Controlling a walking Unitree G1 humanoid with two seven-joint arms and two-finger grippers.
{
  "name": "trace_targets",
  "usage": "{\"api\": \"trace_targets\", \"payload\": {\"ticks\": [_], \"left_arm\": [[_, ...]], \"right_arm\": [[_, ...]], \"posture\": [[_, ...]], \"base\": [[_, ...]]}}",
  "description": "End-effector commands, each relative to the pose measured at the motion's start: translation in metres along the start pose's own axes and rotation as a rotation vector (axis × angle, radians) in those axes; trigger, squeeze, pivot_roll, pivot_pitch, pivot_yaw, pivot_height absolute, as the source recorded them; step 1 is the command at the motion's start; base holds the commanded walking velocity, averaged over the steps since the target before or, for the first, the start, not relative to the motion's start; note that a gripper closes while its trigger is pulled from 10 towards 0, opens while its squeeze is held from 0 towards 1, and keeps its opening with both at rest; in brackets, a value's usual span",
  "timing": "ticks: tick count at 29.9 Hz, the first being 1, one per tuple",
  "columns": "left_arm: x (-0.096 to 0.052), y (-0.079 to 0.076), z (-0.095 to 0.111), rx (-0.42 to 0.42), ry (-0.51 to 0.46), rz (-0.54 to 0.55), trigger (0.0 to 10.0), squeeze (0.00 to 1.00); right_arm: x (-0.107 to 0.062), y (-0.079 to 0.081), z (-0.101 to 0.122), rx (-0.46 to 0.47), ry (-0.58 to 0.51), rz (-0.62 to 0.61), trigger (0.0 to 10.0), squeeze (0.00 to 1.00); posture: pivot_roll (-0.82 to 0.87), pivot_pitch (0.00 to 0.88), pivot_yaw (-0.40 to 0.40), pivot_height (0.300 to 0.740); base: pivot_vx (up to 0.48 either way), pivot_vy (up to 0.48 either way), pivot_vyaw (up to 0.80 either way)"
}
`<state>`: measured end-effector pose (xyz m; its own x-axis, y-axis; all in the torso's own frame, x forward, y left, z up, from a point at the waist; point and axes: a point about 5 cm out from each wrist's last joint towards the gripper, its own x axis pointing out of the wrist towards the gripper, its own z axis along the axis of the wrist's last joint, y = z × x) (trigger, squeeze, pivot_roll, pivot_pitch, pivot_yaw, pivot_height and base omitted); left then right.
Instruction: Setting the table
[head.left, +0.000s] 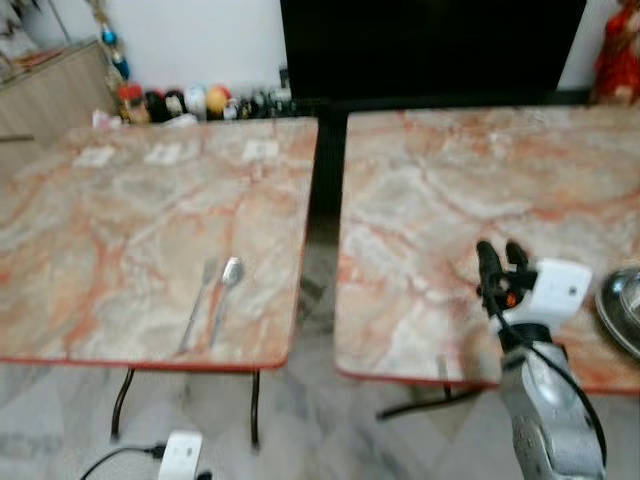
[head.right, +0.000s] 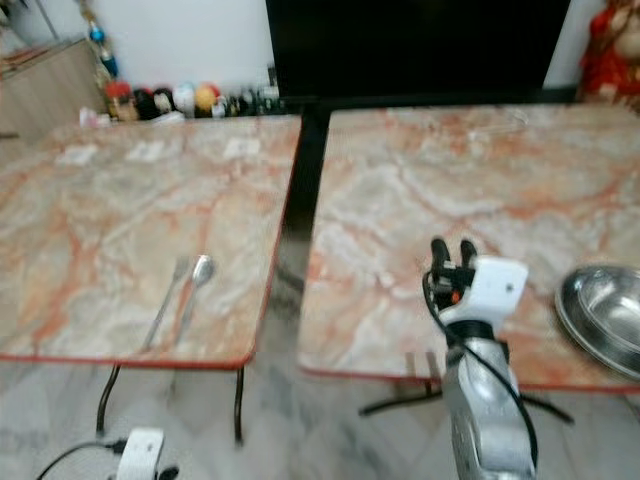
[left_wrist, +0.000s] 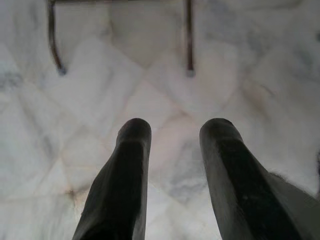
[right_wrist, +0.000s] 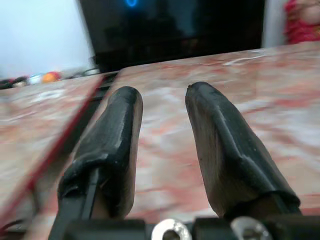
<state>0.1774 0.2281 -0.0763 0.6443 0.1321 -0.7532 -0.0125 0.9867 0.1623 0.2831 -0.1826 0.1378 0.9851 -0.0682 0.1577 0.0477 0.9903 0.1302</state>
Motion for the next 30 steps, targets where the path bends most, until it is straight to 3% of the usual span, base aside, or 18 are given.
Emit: {"api": "trace_targets", "payload": {"ticks": [1, 17, 30], "left_arm": [[-0.002, 0.004, -0.007, 0.002, 0.027, 0.011, 10.0, 0.00], [-0.001, 0.002, -0.002, 0.004, 0.002, 0.006, 10.0, 0.00], [0.000, 0.000, 0.005, 0.005, -0.040, -0.002, 10.0, 0.00]], "right_arm": [[0.002, 0.005, 0.002, -0.004, -0.012, 0.022, 10.0, 0.00], [0.003, 0.011, -0.004, 0.026, -0.006, 0.015, 10.0, 0.00], [0.006, 0.012, -0.009, 0.028, 0.006, 0.023, 10.0, 0.00]], "posture": [[-0.12, 0.000, 0.056, 0.740], [-0.11, 0.000, 0.050, 0.740], [-0.11, 0.000, 0.047, 0.740]], "base": [[0.000, 0.480, 0.00], [0.000, 0.480, 0.00], [0.000, 0.000, 0.00]]}}
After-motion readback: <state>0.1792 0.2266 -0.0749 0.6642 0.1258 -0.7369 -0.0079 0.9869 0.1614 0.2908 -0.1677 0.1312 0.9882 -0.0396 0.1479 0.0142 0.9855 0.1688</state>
